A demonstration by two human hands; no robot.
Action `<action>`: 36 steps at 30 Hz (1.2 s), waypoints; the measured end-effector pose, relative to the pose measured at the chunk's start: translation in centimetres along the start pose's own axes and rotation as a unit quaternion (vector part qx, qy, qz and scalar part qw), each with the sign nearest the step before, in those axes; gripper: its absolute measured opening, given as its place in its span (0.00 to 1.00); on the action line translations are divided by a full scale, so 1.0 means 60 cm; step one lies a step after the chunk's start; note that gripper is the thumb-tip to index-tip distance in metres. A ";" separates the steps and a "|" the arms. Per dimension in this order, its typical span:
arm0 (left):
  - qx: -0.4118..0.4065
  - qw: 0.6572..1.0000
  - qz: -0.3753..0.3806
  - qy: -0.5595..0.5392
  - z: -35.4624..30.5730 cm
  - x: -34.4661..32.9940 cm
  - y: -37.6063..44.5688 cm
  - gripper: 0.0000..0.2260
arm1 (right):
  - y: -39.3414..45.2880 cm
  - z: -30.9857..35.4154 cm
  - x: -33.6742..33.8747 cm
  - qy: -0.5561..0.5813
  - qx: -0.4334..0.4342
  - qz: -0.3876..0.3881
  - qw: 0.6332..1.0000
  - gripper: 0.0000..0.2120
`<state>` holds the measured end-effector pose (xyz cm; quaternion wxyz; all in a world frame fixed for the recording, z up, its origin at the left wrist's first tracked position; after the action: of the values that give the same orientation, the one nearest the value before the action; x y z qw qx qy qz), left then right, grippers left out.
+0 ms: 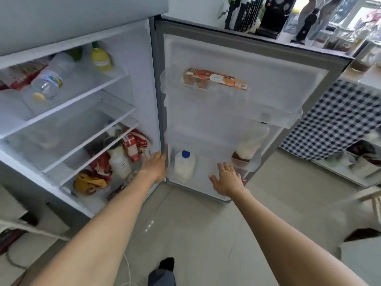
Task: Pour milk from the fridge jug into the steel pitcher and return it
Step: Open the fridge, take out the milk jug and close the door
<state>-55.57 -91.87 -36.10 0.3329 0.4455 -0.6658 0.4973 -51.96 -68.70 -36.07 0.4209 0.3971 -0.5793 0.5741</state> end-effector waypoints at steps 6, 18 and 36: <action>-0.008 0.999 0.044 -0.024 0.045 -0.091 0.085 0.28 | 0.075 0.009 -0.099 -0.012 0.002 0.063 0.998 0.32; -0.017 0.996 0.036 -0.075 0.144 -0.270 0.322 0.26 | 0.289 0.060 -0.322 0.025 -0.009 0.138 0.990 0.32; 0.177 0.775 0.099 -0.598 0.170 -0.437 0.560 0.20 | 0.527 0.093 -0.424 0.587 -0.122 0.094 0.795 0.31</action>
<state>-76.61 -91.14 -74.54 -0.2681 0.6363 -0.6711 0.2700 -73.58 -74.07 -70.48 0.6688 -0.1272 -0.3204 0.6586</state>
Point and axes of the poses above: each hand's wrist, its own y-axis towards the middle knuckle, its own x-axis out of the back of the hand, z = x × y, the point moved 9 cm from there along y, towards the middle knuckle, and after that the axes turned 13 degrees about -y, right-handed, at the moved point
